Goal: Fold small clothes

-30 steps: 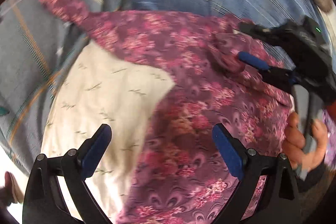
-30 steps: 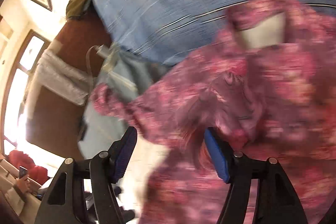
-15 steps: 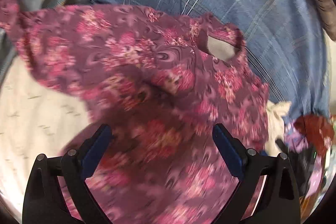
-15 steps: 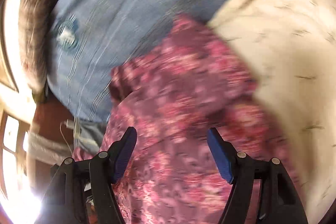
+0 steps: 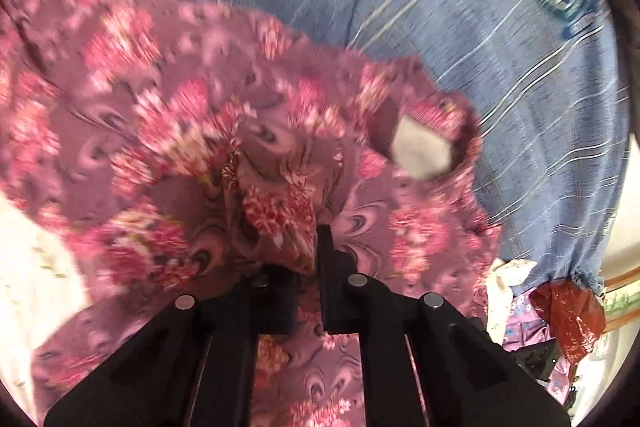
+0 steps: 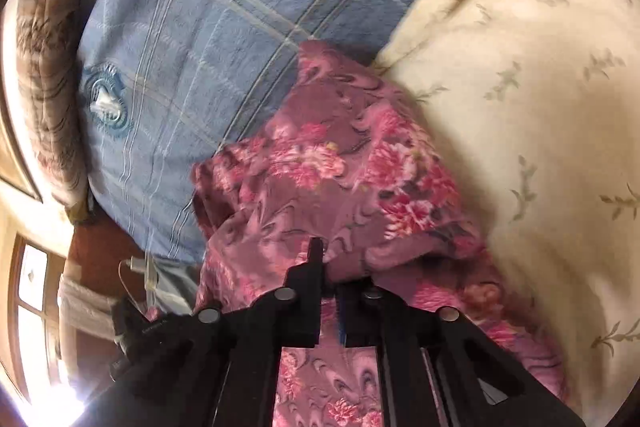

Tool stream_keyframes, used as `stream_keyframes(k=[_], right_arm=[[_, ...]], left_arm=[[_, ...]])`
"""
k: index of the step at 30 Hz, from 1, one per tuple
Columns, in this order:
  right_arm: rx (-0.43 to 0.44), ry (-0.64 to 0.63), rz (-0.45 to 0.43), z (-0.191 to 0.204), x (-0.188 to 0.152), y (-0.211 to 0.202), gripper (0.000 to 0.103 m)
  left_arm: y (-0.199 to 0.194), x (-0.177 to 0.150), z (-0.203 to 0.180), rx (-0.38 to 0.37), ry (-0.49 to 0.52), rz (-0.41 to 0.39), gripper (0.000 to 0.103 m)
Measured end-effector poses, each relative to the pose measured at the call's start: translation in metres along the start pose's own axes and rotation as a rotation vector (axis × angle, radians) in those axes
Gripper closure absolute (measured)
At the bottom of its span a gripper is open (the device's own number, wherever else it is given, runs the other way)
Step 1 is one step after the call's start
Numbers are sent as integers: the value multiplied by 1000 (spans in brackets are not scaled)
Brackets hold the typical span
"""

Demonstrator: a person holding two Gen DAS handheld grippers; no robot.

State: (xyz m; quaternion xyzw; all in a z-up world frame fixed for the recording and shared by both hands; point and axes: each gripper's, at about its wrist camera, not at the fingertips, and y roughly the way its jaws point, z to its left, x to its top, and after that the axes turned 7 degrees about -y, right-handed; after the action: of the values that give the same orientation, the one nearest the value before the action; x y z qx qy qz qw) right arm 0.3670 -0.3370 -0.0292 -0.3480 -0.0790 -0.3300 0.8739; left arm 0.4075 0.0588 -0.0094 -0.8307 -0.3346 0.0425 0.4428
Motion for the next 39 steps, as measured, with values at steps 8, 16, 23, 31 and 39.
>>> stream_keyframes(k=[8, 16, 23, 31, 39], right_arm=[[20, -139, 64, 35, -30, -3, 98], [-47, -226, 130, 37, -46, -32, 69], [-142, -236, -50, 46, 25, -39, 39], [-245, -371, 87, 53, 47, 49, 98], [-347, -342, 60, 18, 61, 38, 90]], left_arm=[[-12, -12, 44, 133, 19, -23, 97], [-57, -20, 61, 29, 87, -54, 79], [-63, -9, 39, 11, 100, -98, 57], [-43, -3, 28, 83, 164, -99, 57], [-11, -6, 34, 198, 206, -75, 54]])
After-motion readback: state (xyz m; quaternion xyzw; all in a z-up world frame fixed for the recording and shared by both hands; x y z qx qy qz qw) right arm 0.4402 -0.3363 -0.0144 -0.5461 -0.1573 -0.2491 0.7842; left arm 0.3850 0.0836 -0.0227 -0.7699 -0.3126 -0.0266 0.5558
